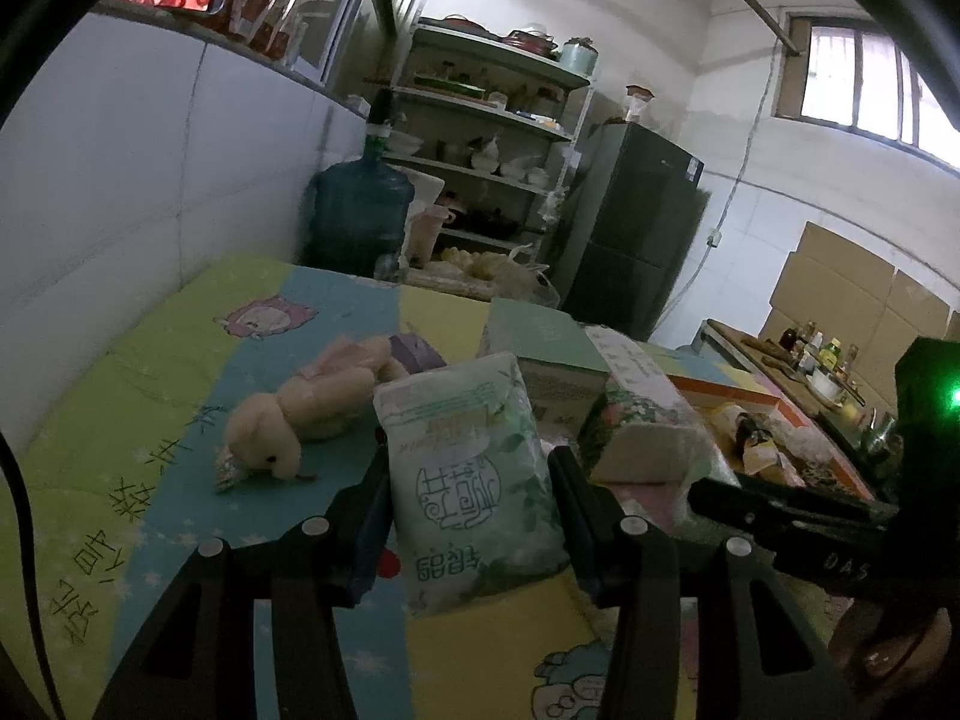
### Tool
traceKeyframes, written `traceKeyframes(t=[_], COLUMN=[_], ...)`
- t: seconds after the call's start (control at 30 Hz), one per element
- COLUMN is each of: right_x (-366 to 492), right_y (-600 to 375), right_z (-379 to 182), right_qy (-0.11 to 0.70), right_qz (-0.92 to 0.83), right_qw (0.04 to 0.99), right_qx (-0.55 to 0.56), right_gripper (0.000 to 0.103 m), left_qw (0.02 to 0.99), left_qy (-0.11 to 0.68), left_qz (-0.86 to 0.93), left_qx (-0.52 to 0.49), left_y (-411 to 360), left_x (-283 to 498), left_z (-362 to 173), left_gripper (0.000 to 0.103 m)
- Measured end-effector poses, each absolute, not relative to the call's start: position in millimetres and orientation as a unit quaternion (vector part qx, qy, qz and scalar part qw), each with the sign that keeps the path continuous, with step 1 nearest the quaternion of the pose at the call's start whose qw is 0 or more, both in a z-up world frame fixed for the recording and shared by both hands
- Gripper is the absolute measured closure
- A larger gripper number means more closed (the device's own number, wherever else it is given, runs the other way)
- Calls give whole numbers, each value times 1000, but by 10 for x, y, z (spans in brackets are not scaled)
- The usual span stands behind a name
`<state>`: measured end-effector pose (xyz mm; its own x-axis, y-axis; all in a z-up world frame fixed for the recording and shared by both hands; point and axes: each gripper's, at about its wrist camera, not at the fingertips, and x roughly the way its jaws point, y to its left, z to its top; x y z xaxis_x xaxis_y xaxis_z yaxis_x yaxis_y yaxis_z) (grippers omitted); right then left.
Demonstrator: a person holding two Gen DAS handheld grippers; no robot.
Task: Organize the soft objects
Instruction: 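Grasp the green-printed tissue pack with the left tool while the right tool grasps the green mesh ball, then carry the tissue pack and green ball over the cardboard box lid with both tools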
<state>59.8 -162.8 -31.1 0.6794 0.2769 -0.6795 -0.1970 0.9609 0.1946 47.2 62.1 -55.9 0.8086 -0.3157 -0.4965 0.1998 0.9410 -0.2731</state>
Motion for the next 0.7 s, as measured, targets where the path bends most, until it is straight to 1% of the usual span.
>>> traceKeyframes(t=[0.37,0.7], right_x=[450,276], right_y=[-1730,-1963], right_z=[-63,52], right_qy=[339,312], right_qz=[134,130], right_qw=[929,938], right_qx=[63,80], right_gripper=[60,60], left_qw=[950,953], left_qy=[260,244], left_qz=[-153,-170], left_qx=[-84,-62], left_y=[461,208], left_x=[373,250], left_z=[-403,-251], left_gripper=[52,52])
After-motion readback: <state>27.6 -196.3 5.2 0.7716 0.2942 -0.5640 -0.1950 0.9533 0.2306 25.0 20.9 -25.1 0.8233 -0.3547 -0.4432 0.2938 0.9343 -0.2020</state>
